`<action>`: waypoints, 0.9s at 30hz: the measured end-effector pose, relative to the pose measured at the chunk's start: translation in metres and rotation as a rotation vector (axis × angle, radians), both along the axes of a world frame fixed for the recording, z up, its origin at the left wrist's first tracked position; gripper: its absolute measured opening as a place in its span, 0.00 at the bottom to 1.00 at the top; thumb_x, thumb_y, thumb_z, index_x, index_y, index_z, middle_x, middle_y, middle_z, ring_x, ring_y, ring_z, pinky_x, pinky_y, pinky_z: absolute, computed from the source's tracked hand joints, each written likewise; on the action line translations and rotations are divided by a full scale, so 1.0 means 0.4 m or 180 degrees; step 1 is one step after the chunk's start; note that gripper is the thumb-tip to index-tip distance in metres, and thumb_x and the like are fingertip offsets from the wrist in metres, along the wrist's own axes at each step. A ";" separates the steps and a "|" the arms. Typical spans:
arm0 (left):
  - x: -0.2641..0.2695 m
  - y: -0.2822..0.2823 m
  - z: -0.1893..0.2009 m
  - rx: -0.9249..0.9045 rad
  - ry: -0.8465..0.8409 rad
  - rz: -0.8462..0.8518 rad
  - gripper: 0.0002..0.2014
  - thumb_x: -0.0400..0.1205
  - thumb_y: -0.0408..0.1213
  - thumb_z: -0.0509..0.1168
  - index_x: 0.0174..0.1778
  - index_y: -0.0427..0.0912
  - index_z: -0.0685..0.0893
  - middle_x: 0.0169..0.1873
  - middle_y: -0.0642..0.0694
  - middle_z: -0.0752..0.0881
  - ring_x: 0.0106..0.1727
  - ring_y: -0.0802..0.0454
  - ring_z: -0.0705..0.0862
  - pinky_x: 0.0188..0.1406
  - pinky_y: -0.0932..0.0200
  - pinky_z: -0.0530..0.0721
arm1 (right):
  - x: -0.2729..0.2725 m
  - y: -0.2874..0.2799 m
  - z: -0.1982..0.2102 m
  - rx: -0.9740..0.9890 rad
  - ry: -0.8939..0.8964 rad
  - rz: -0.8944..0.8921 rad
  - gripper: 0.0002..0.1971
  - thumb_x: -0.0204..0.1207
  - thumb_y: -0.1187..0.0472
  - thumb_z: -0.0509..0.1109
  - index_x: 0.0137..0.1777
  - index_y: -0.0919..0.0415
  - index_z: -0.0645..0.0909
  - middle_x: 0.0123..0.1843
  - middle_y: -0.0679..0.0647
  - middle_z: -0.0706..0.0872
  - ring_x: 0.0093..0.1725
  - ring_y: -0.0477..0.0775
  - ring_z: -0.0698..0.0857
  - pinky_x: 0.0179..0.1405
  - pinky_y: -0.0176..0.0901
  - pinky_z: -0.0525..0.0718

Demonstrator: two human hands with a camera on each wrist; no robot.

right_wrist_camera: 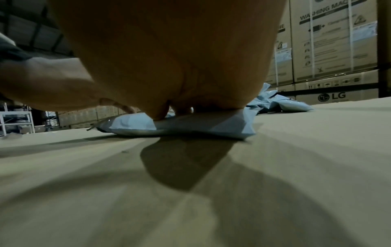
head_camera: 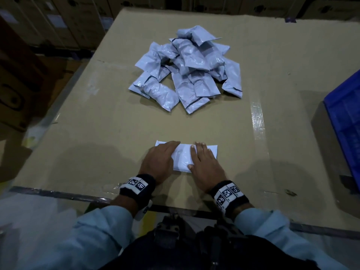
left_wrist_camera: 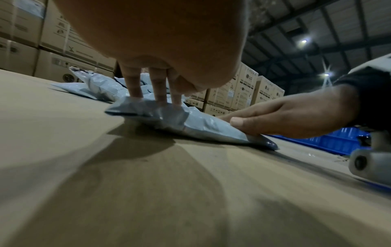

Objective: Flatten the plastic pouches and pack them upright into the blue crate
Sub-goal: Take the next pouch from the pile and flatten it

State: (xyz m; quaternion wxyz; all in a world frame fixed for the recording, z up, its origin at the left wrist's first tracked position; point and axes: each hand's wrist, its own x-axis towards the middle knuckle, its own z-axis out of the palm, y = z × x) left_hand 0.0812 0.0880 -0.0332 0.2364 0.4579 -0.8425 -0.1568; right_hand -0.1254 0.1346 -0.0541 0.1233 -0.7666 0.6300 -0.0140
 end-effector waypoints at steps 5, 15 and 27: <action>-0.037 -0.019 -0.062 0.0029 -0.1096 0.0055 0.31 0.88 0.47 0.47 0.86 0.36 0.65 0.85 0.39 0.68 0.82 0.39 0.70 0.77 0.39 0.74 | 0.018 0.022 -0.001 -0.0134 -0.0097 -0.0109 0.38 0.83 0.43 0.47 0.89 0.63 0.56 0.89 0.68 0.57 0.88 0.71 0.57 0.86 0.66 0.60; -0.019 -0.021 -0.095 0.0243 -0.1333 -0.0004 0.33 0.89 0.50 0.39 0.90 0.40 0.55 0.90 0.42 0.56 0.89 0.39 0.57 0.84 0.32 0.59 | 0.013 0.018 -0.017 -0.0182 -0.0127 -0.0050 0.37 0.84 0.43 0.47 0.90 0.62 0.56 0.89 0.67 0.57 0.88 0.71 0.56 0.86 0.68 0.59; -0.019 -0.027 -0.099 0.0342 -0.1522 -0.0011 0.34 0.89 0.52 0.38 0.91 0.41 0.55 0.90 0.43 0.55 0.89 0.40 0.56 0.84 0.30 0.59 | 0.014 0.009 -0.032 -0.0250 0.0056 -0.0034 0.38 0.83 0.43 0.47 0.88 0.65 0.60 0.88 0.68 0.60 0.87 0.73 0.59 0.84 0.69 0.60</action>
